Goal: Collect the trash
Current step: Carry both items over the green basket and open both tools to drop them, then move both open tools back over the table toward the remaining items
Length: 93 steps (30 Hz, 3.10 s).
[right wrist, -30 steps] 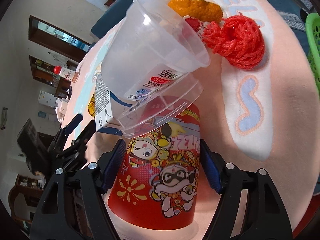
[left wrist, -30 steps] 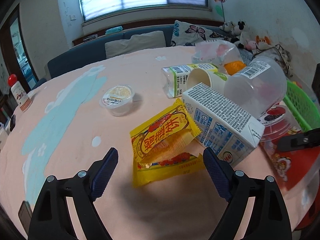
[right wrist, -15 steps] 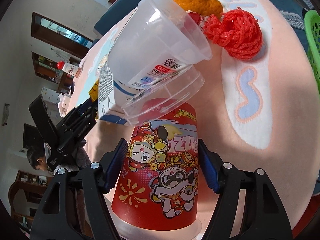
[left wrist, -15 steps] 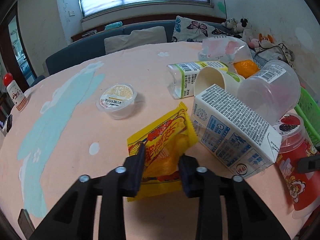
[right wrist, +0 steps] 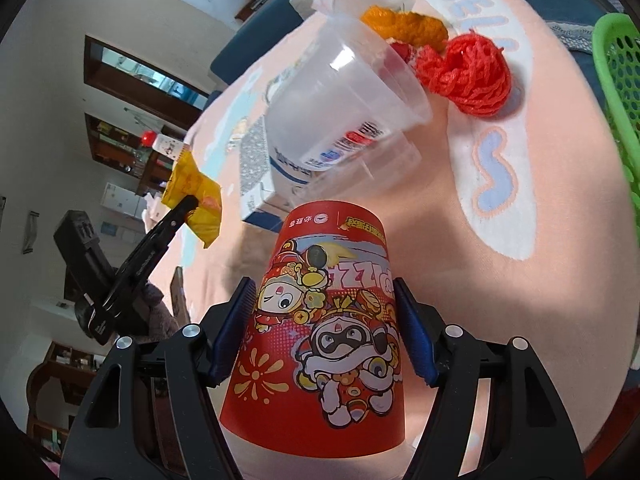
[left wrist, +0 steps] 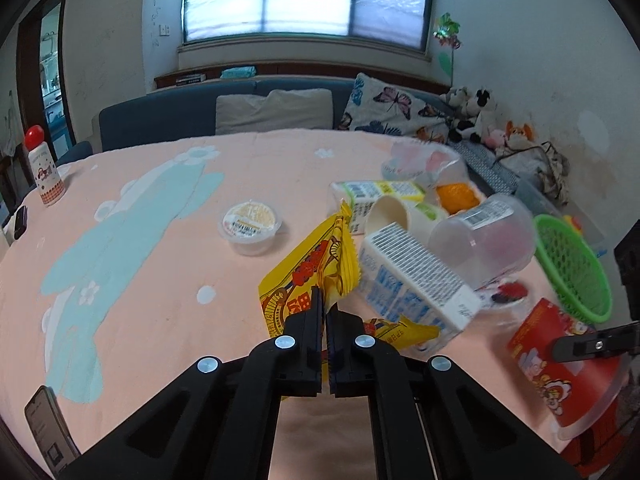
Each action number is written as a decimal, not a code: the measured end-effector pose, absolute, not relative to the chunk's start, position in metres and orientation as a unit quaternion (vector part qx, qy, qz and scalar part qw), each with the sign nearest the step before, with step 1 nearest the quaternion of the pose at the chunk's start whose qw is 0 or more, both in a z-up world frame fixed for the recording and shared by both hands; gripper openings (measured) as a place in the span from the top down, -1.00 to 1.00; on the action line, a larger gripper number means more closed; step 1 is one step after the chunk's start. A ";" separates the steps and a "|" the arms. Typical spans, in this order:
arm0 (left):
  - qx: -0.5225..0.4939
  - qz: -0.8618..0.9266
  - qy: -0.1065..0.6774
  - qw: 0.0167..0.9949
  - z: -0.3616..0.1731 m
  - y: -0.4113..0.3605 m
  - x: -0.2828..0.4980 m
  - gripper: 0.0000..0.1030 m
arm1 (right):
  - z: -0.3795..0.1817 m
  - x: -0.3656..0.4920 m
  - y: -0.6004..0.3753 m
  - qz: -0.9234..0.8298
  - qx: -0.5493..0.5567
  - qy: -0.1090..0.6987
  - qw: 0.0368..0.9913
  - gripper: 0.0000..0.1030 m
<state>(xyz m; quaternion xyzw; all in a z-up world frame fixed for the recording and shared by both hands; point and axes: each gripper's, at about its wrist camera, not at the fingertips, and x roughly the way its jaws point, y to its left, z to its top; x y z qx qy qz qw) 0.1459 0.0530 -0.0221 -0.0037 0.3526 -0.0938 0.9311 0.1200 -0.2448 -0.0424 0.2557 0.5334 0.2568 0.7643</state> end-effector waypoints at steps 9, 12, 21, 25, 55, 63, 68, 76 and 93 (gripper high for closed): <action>-0.005 -0.146 0.332 0.932 0.012 0.018 0.129 0.96 | -0.019 0.112 -0.279 0.251 0.271 0.495 0.786 -0.33; -0.009 -0.168 0.333 0.928 0.018 0.003 0.128 0.96 | -0.012 0.110 -0.300 0.236 0.275 0.477 0.801 -0.33; 0.011 -0.241 0.334 0.911 0.033 -0.080 0.138 0.96 | 0.005 0.116 -0.381 0.141 0.275 0.434 0.846 -0.33; 0.018 -0.269 0.339 0.901 0.034 -0.120 0.147 0.96 | 0.003 0.120 -0.422 0.092 0.267 0.424 0.861 -0.33; 0.071 -0.350 0.437 0.826 -0.033 -0.317 0.211 0.93 | -0.039 0.106 -0.532 -0.054 0.201 0.403 0.891 -0.44; 0.071 -0.350 0.436 0.826 -0.041 -0.326 0.211 0.04 | -0.029 0.087 -0.531 -0.059 0.191 0.390 0.899 -0.45; 0.069 -0.351 0.428 0.830 -0.038 -0.322 0.206 -0.14 | -0.023 0.079 -0.523 -0.058 0.180 0.385 0.903 -0.45; 0.051 -0.320 0.409 0.853 -0.015 -0.284 0.197 -0.31 | -0.012 0.073 -0.503 -0.038 0.169 0.377 0.910 -0.48; 0.009 -0.120 0.384 0.916 0.003 -0.123 0.193 -0.32 | 0.004 0.082 -0.410 0.051 0.114 0.366 0.922 -0.60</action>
